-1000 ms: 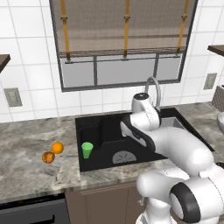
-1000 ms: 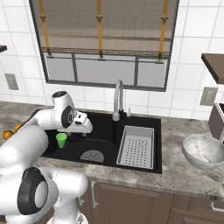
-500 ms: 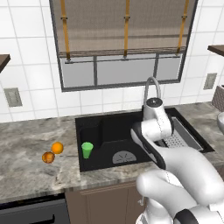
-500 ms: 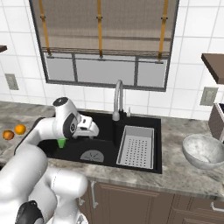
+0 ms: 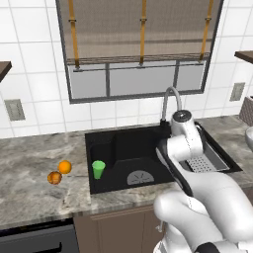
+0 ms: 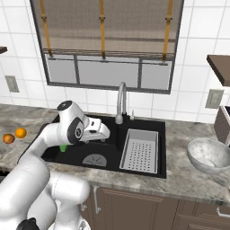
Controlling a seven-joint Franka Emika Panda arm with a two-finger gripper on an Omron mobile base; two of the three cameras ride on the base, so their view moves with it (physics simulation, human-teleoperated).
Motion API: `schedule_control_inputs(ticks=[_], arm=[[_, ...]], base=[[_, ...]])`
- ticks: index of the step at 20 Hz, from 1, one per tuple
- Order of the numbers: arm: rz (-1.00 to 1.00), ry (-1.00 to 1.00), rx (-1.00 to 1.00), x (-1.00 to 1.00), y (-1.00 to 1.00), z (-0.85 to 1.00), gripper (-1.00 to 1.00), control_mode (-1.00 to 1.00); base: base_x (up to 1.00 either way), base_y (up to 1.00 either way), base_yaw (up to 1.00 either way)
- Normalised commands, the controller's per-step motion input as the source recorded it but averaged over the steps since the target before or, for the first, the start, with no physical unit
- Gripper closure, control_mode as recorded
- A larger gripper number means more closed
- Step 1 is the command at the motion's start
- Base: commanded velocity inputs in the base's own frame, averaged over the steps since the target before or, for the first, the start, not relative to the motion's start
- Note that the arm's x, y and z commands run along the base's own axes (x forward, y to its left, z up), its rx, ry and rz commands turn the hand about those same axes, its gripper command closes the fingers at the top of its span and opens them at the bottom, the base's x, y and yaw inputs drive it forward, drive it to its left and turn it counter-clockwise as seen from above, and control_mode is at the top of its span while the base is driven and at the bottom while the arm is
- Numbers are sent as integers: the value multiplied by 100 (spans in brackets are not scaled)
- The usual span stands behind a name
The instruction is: Remove the peach and orange from the sink. Then move the bowl and cup from the counter to the sink for washing.
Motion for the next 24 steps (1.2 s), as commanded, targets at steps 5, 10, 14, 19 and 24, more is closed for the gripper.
schedule_control_inputs(ticks=[5, 10, 14, 19, 24], arm=[[0, 2, -9, -11, -44, 17, -100, -100], [-3, 5, -5, -17, -43, 16, -100, -100], [-4, 5, -3, -19, -42, 16, -100, -100], [-2, 6, -3, -15, -42, 15, -100, -100], [0, 7, -5, -7, -46, 10, -100, -100]], base=[[0, 0, 0], [0, 0, 0], [0, 0, 0], [0, 0, 0], [0, 0, 0]])
